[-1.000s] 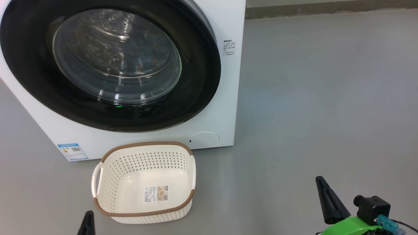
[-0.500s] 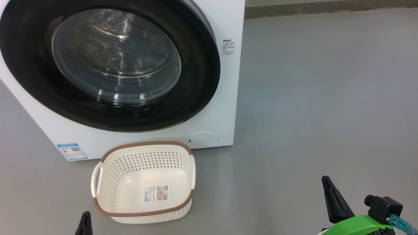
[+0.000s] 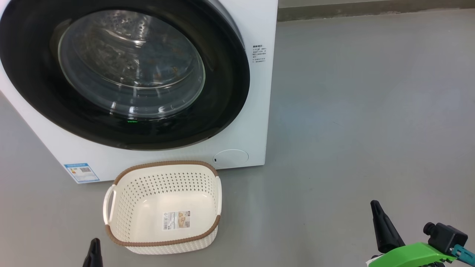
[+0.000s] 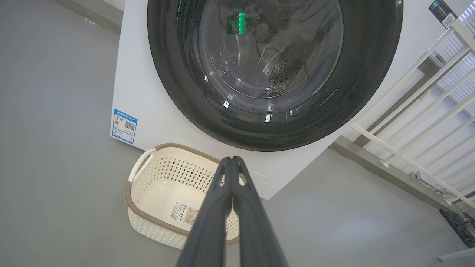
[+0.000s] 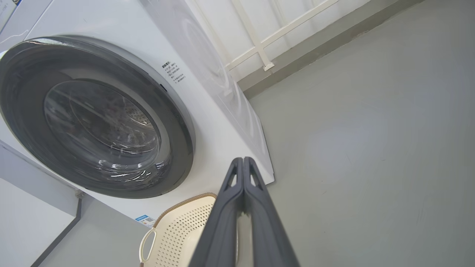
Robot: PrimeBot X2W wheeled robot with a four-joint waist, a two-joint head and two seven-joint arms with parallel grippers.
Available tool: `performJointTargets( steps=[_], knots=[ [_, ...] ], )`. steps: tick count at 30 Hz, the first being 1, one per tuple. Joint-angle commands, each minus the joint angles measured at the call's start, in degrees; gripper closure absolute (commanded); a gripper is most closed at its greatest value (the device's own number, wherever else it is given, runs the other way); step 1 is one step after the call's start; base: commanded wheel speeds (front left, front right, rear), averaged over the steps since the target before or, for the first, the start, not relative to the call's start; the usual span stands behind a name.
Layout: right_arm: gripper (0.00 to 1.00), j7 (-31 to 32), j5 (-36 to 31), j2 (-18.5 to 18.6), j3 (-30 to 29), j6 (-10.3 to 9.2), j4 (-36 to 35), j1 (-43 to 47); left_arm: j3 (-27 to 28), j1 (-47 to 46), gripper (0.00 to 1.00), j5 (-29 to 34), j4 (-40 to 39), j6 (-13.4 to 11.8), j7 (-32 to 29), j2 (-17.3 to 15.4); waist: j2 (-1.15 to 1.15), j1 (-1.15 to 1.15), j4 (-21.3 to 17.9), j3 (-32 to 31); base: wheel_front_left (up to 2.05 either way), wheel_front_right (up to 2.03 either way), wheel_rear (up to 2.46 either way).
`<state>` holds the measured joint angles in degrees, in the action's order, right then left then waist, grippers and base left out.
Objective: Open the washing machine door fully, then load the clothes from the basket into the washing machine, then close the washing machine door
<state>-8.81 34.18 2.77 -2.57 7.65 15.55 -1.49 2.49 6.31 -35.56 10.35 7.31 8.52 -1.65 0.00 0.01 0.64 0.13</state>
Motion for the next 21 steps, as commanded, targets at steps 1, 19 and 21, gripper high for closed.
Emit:
performJointTargets(
  steps=[1, 19, 21],
  knots=[
    [1.0, 0.37, 2.02, 0.36, 0.13, -0.05, -1.4, -2.33, 1.01, -2.63, 1.0, -1.63, -0.96, 0.05, -0.53, -0.84, 0.0, -0.01, -0.01, 0.0, 0.0, 0.0, 0.0],
    [1.0, 3.55, 14.42, 0.4, -0.64, -0.08, -1.43, -2.83, 1.61, -4.79, 1.0, -13.76, 0.06, 0.08, -3.66, -0.97, 0.0, -0.01, -0.15, 0.01, 0.0, 0.0, 0.0],
    [1.0, 3.88, 15.73, 0.4, -0.72, -0.08, -1.44, -2.89, 1.67, -5.02, 1.0, -15.04, 0.16, 0.08, -3.99, -0.99, 0.0, -0.01, -0.16, 0.01, 0.0, 0.0, 0.0]
  ],
)
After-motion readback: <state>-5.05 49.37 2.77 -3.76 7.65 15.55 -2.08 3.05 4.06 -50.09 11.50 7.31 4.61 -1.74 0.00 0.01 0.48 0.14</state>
